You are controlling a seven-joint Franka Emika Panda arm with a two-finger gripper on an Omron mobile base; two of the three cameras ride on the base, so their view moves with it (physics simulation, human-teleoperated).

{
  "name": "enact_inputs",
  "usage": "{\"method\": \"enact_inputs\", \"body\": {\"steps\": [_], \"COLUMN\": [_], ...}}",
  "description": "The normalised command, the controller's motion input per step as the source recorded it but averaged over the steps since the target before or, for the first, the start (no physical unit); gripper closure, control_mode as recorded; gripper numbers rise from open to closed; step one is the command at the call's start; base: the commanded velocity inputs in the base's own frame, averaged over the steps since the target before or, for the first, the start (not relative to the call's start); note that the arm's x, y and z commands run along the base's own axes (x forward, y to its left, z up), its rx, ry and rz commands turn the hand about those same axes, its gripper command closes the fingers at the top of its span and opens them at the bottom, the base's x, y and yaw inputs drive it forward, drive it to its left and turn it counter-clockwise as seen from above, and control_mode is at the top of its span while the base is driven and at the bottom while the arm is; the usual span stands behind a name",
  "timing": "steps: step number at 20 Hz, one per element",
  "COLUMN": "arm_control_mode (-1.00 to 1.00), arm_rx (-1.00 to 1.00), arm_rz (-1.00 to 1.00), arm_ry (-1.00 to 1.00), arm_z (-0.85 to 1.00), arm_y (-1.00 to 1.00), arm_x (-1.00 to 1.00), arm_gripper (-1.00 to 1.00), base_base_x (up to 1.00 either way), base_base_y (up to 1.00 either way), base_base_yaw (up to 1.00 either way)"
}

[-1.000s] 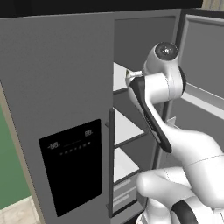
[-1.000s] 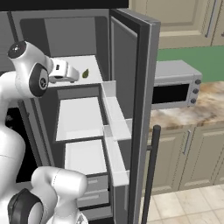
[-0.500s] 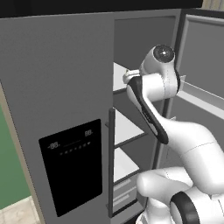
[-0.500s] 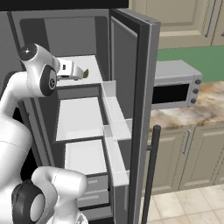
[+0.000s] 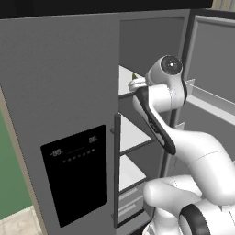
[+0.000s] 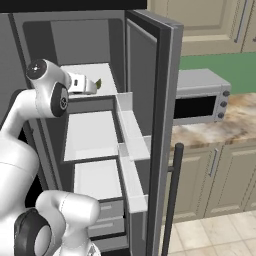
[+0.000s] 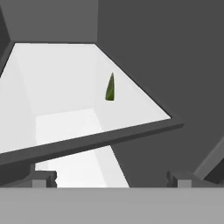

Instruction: There is a bowl on the dining counter. Grab a lemon wedge from the fridge and place it in the bowl. Then get the liquor bottle and glass cup from the cabinet and place them next to the bowl.

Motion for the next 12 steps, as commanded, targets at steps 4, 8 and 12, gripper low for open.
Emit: {"method": "enact_inputs", "body": {"steps": [4,8,12], "arm_control_mode": [-1.0,-1.0,-1.0], "arm_rx": [0.0,0.0,0.0], "arm_rz": [0.0,0.0,0.0], "arm_ry": [0.0,0.0,0.0], "arm_z": [0.0,0.0,0.0], "arm_y": [0.02,0.04,0.0], "arm_x": [0.0,0.0,0.0], "arm_gripper": [-1.0,-1.0,-1.0], "base_base_x": [0.0,0.0,0.0], "base_base_y": [0.0,0.0,0.0], "base_base_yaw": [0.0,0.0,0.0]}}
